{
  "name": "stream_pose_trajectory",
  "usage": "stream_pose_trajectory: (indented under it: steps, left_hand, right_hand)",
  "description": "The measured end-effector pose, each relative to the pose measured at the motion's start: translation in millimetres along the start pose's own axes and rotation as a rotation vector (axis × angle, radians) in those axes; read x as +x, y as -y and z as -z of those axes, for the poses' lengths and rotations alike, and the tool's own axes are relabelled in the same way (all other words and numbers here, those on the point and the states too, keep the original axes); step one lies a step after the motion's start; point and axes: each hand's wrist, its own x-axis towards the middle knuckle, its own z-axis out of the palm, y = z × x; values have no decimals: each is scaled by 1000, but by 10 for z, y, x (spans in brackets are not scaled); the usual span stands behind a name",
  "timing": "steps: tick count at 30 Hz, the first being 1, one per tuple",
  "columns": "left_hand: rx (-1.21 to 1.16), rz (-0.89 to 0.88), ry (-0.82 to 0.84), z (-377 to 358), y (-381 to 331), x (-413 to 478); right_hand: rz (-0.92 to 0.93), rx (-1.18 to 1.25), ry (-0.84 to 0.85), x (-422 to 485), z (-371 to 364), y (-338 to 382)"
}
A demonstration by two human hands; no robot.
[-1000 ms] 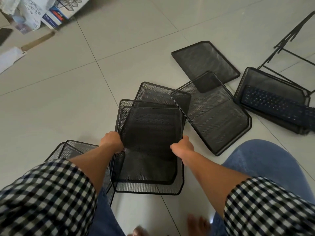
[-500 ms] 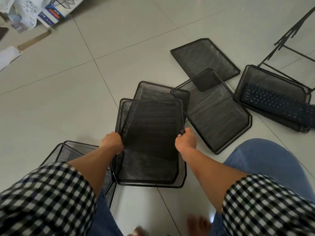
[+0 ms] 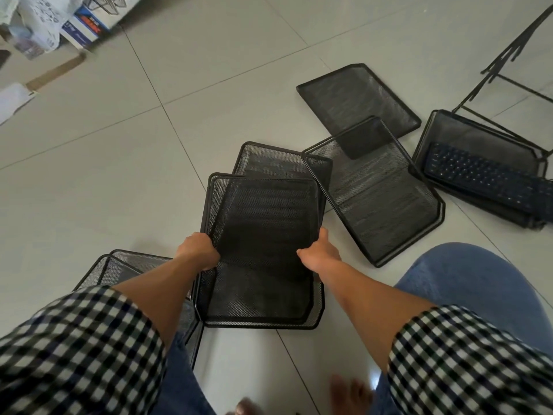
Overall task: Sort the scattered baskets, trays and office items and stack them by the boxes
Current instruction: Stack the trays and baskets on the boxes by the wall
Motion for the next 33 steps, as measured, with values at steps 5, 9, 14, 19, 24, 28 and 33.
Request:
stream_pose_trajectory:
  steps: [5, 9, 14, 19, 24, 28, 33]
  left_hand:
    - [-50, 41, -61, 10, 77, -4]
    - [-96, 65, -120, 0, 148, -11]
    - [-195, 91, -158, -12, 180, -73]
    - [-349, 187, -210, 32, 146, -118]
    - [-385, 270, -234, 53, 155, -95]
    - [-381, 249, -231, 56, 164, -95]
    - [-387, 230, -214, 25, 203, -100]
  right_hand:
    - [44, -40, 25, -20, -1, 59]
    - [33, -121, 11, -33, -48, 85]
    - [-33, -150, -29, -39, -127, 97]
    - [-37, -59, -55, 13, -148, 148]
    - [-42, 113, -89, -13, -176, 186]
    - [10, 129, -154, -59, -198, 213]
    - [62, 81, -223, -68, -215, 222]
